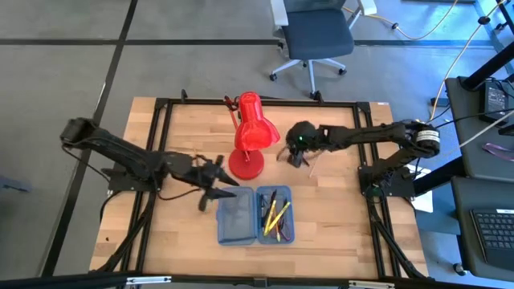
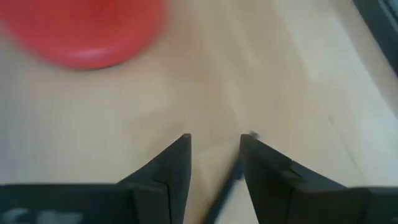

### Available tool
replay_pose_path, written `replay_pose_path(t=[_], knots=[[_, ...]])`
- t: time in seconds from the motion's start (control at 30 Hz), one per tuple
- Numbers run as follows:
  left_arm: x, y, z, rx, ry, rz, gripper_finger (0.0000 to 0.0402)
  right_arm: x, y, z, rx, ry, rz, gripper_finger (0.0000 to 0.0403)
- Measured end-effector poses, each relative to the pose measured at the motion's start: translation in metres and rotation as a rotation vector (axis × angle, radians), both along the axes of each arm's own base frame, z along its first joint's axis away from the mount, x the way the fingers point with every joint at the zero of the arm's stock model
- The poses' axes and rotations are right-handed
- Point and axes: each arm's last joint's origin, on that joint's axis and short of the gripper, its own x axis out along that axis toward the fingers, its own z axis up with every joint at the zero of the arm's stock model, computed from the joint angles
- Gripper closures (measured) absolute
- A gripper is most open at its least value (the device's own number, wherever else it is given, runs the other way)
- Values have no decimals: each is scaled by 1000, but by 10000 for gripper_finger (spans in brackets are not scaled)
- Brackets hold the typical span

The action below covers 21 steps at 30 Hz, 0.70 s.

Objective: Pick & place school supplies into a supply box
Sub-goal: Put the top black pen into the blue supply box

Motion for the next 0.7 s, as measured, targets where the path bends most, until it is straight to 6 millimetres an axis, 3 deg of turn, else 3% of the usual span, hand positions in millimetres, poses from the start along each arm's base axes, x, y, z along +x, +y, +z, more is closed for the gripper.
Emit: replay_pose_path(t=[0.13, 0.23, 0.7], knots=[[-23, 6, -14, 45, -58, 30, 233, -5, -26, -11, 67, 18, -121, 261], [-31, 9, -20, 74, -105, 38, 233, -6, -37, -22, 114, 36, -113, 261], [-34, 10, -22, 42, -117, 51, 233, -1, -45, -45, 134, 81, -107, 261]])
